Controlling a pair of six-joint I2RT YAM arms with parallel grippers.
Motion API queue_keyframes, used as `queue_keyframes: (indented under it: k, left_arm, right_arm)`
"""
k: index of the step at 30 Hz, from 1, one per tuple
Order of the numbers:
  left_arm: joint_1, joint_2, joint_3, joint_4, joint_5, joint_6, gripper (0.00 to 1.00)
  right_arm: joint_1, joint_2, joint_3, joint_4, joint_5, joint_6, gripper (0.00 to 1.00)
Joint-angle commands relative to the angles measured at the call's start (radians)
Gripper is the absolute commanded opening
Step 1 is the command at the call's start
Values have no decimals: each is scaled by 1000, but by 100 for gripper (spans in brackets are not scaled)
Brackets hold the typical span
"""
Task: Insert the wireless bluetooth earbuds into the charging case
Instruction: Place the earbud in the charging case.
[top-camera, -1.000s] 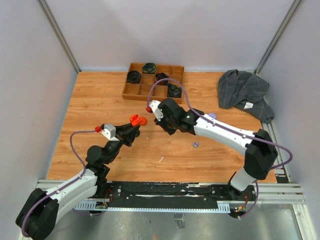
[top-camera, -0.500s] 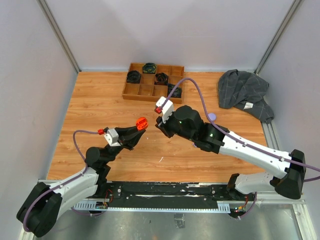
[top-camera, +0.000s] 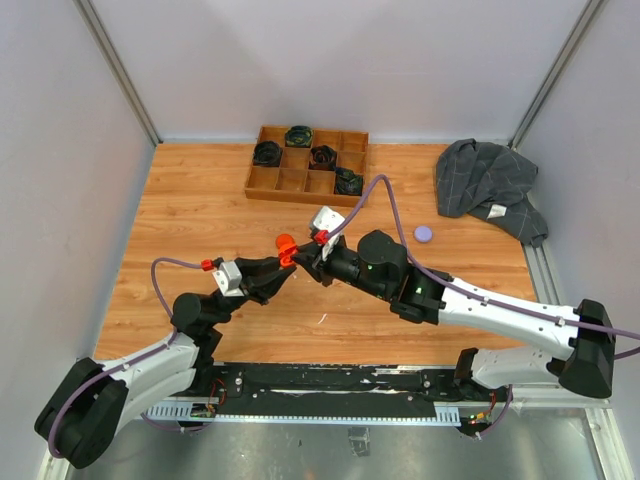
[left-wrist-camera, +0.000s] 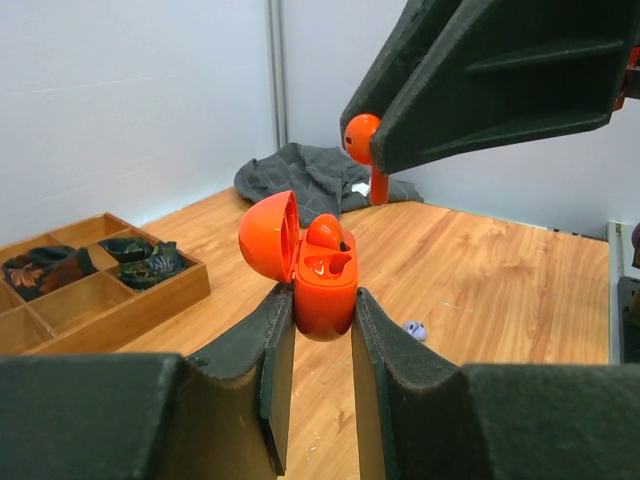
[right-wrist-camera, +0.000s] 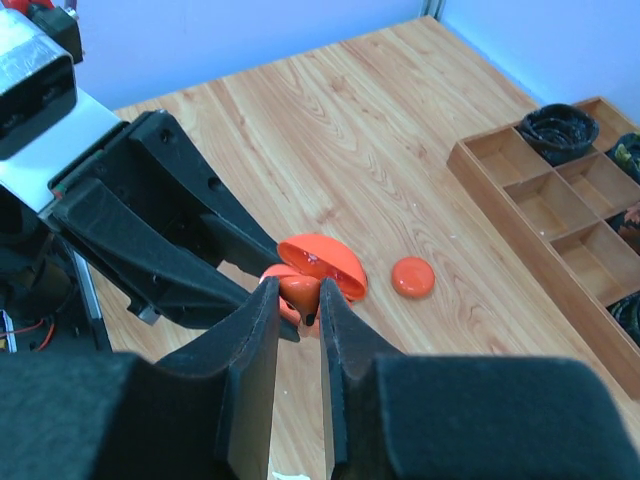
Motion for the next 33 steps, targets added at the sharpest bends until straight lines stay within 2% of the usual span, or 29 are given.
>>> queue_keyframes:
  k: [1,9,26,33]
  left_arm:
    - [-3,1,-93,54,23,11,2]
    - [-3,-1,-93,53,23,6,2]
    - [-3,-18,-92,32,4,0,2]
    - [-3,-7,-87,28,4,-3,2]
  right_arm:
    - [20,17,-8,119,-23,7,18]
    - [21,62,-9,137,-30,5,18]
    - [21,74,1,49,3,-38,18]
    - [21,108,26,12,-36,-44,24]
